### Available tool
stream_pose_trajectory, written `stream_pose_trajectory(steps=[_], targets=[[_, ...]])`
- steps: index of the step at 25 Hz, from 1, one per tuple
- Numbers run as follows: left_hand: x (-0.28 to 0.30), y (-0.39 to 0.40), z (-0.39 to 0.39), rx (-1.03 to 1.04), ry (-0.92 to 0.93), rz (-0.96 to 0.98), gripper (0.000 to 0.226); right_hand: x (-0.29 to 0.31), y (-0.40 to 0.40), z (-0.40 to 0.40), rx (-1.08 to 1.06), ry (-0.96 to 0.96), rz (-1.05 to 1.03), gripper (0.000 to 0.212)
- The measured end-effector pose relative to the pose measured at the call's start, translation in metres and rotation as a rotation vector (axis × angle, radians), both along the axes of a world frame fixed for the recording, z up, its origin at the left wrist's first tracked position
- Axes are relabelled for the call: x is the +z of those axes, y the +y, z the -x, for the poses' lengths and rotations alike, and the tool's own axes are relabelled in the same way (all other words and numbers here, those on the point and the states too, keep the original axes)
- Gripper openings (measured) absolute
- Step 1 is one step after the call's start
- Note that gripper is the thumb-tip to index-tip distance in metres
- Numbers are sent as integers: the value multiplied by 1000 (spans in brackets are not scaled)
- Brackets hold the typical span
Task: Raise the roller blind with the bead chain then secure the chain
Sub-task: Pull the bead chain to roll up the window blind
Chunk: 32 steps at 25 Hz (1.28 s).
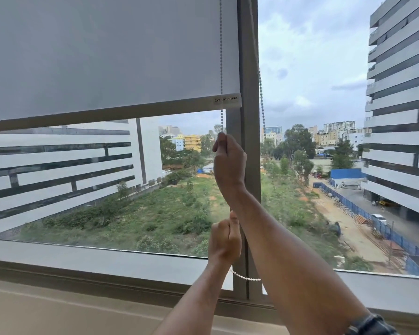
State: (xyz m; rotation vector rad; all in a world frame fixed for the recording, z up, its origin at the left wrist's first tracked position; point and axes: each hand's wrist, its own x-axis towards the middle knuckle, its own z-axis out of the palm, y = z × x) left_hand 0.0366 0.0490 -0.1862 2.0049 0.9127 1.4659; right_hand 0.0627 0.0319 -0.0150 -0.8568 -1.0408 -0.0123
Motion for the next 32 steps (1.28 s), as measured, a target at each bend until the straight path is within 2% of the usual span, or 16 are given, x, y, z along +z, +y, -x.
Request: stream_pose_trajectory(steps=[2, 5, 8, 11, 14, 16, 18, 20, 23, 26, 29, 32], targets=[[9, 5, 5, -19, -76, -31, 48, -14, 3, 0, -2, -10, -6, 38], [44, 14, 8, -8, -318, 9, 36, -36, 6, -3, 21, 11, 12, 40], [85, 25, 18, 51, -441, 21, 49, -56, 9, -14, 9, 36, 41, 38], [125, 30, 24, -14, -373, -50, 46, -77, 10, -21, -12, 31, 70, 34], [161, 25, 11, -195, -332, -6, 57, -105, 12, -16, 5, -19, 129, 31], [170, 19, 0, -244, -325, 12, 58, -121, 13, -11, 56, -26, 180, 39], [166, 16, -8, -146, -328, -22, 55, -135, 14, -8, 84, -30, 235, 48], [153, 17, -8, -65, -356, -119, 55, -143, 16, -9, 123, -51, 310, 47], [135, 21, -7, -35, -363, -178, 67, -144, 15, -17, 213, -113, 418, 51], [128, 23, -7, -15, -344, -157, 71, -130, 11, -26, 293, -169, 477, 36], [127, 29, -7, 25, -338, -136, 71, -106, 9, -39, 215, -198, 446, 30], [127, 32, -3, 28, -357, -101, 72, -76, 8, -50, 154, -86, 376, 28]])
